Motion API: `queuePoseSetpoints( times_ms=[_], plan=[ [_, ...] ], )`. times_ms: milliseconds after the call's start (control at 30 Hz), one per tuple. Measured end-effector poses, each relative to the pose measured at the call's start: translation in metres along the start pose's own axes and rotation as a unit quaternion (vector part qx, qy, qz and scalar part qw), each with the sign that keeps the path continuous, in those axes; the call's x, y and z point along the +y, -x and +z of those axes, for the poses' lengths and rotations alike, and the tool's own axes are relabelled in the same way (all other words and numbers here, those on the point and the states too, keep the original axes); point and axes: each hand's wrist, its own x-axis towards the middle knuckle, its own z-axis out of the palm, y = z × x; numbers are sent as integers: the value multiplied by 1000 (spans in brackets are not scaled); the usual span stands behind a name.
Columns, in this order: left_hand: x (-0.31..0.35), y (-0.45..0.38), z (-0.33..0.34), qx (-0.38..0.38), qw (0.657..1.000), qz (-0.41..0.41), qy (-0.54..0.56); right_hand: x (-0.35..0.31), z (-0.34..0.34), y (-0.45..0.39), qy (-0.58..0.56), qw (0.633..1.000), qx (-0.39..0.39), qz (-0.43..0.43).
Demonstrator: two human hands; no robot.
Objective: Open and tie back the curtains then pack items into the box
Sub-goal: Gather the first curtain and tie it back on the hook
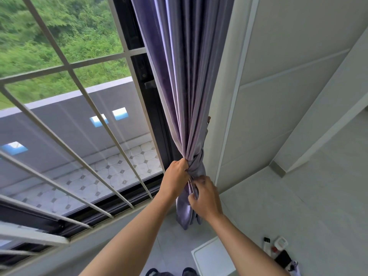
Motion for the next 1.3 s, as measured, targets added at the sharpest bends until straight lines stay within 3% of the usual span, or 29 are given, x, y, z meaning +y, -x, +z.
queuePoseSetpoints(
  times_ms=[100, 200, 433, 767, 867, 967, 1067, 1300],
  plan=[
    [-3, 0, -2, -9, 1000, -8, -5, 2, 7, -11, -24, 995, 34, 90],
    [-4, 1, -7, -9, 1000, -5, -14, -5, 7, -31, -58, 991, 20, 120],
    [-12, 1, -12, 4, 996, -62, 65, -25, 14, -52, -80, 988, 74, 107],
    [-25, 3, -24, -8, 994, -37, 98, -28, 29, -60, -138, 982, 86, 98],
    [-24, -1, -26, -4, 997, -20, 81, -26, 30, -61, -138, 982, 82, 105],
    [-29, -4, -32, 27, 999, 15, -33, -26, 25, -60, -132, 983, 77, 103],
    [-32, -4, -37, 43, 996, -16, -73, -28, 18, -60, -117, 987, 68, 87],
    [-24, -4, -22, 118, 988, -94, 37, -31, 15, -56, -120, 986, 68, 96]
  ],
)
